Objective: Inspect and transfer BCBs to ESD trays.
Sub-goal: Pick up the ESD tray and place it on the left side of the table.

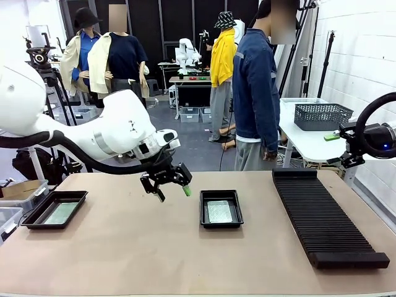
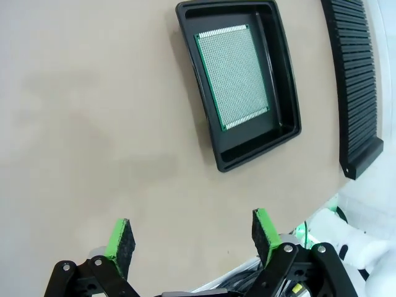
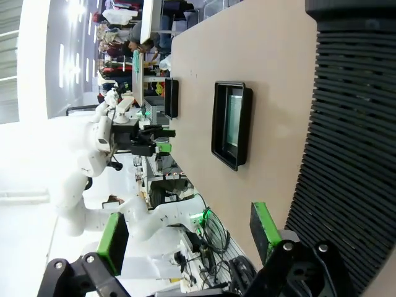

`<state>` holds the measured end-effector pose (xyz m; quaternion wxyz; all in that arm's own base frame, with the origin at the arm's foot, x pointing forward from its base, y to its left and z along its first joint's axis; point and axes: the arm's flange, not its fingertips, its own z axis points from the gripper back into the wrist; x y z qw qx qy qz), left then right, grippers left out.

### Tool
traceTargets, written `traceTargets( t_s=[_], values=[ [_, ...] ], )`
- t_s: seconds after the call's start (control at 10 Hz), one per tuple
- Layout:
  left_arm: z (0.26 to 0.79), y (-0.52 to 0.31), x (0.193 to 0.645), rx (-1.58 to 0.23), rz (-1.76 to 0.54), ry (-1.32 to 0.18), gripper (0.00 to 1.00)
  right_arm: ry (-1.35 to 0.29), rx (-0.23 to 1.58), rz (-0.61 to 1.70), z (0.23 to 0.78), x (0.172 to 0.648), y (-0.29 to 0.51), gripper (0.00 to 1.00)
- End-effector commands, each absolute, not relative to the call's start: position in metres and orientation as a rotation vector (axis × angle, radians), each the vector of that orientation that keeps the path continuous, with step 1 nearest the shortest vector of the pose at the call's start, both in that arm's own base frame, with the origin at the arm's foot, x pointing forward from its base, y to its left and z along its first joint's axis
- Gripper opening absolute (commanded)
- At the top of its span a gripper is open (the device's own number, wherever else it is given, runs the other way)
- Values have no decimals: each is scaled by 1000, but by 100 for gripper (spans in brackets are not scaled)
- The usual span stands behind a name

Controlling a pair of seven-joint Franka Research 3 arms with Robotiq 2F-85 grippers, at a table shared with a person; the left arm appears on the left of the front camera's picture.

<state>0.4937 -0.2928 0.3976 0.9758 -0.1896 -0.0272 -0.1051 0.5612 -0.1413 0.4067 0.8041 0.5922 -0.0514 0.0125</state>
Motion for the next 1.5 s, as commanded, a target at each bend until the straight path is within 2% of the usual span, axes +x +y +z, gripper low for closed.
traceTargets(
  t_s=[0.0, 0.6, 1.3, 1.4],
  values=[
    [388, -314, 510, -355, -160, -99, 100, -104, 1268, 19, 407, 561, -141, 100],
    [338, -359, 539, -347, -96, -150, 100, -104, 1268, 19, 407, 561, -141, 100],
    [313, -377, 561, -337, -74, -199, 100, -104, 1268, 19, 407, 561, -141, 100],
    [313, -377, 563, -337, -80, -200, 97, -104, 1268, 19, 407, 561, -141, 100]
  ],
)
